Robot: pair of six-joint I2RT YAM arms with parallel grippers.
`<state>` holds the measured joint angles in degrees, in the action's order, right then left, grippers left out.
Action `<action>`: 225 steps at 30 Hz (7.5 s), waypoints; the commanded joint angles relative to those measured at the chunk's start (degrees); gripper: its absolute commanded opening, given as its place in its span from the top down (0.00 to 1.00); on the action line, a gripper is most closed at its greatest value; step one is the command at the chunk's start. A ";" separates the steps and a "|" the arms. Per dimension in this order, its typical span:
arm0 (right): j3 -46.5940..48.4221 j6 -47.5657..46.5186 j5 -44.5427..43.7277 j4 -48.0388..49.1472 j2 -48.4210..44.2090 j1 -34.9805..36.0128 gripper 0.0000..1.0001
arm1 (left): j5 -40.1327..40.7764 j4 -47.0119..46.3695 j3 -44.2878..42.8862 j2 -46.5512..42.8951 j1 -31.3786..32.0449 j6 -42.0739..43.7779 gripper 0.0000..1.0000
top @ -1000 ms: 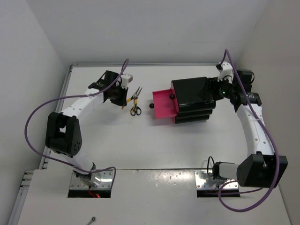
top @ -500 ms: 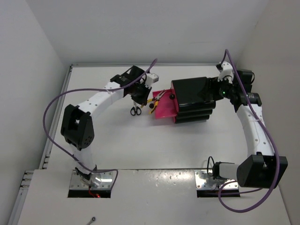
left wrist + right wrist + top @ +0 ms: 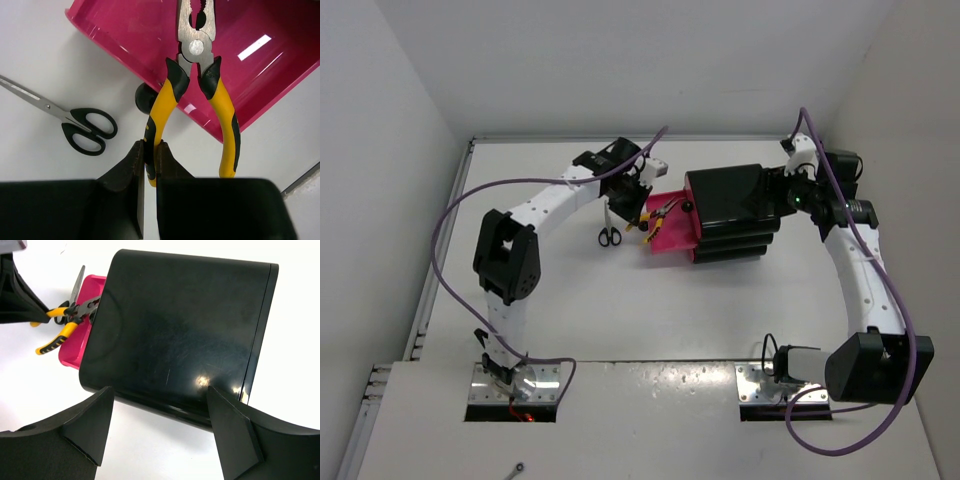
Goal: Sort the tools into containers
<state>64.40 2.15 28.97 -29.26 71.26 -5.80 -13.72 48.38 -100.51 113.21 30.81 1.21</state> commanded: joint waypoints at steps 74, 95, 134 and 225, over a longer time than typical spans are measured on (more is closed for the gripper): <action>-2.70 -0.05 0.74 2.00 -1.48 -0.17 0.25 | 0.90 -6.71 -12.11 -3.84 1.02 -9.30 0.52; -2.17 2.07 4.08 2.10 0.72 0.44 0.25 | -63.10 -45.13 33.19 -6.43 -23.52 -29.87 0.36; -2.17 1.54 3.55 2.10 4.67 0.44 0.25 | -70.13 -35.20 11.12 20.47 -18.33 -23.71 0.42; -8.77 6.11 3.55 5.35 4.15 2.11 0.25 | -43.94 -89.69 22.12 19.33 -7.43 -67.04 0.49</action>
<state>57.76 7.25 33.43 -19.92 75.02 -3.99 -59.18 -36.88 -76.71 130.96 22.50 -63.35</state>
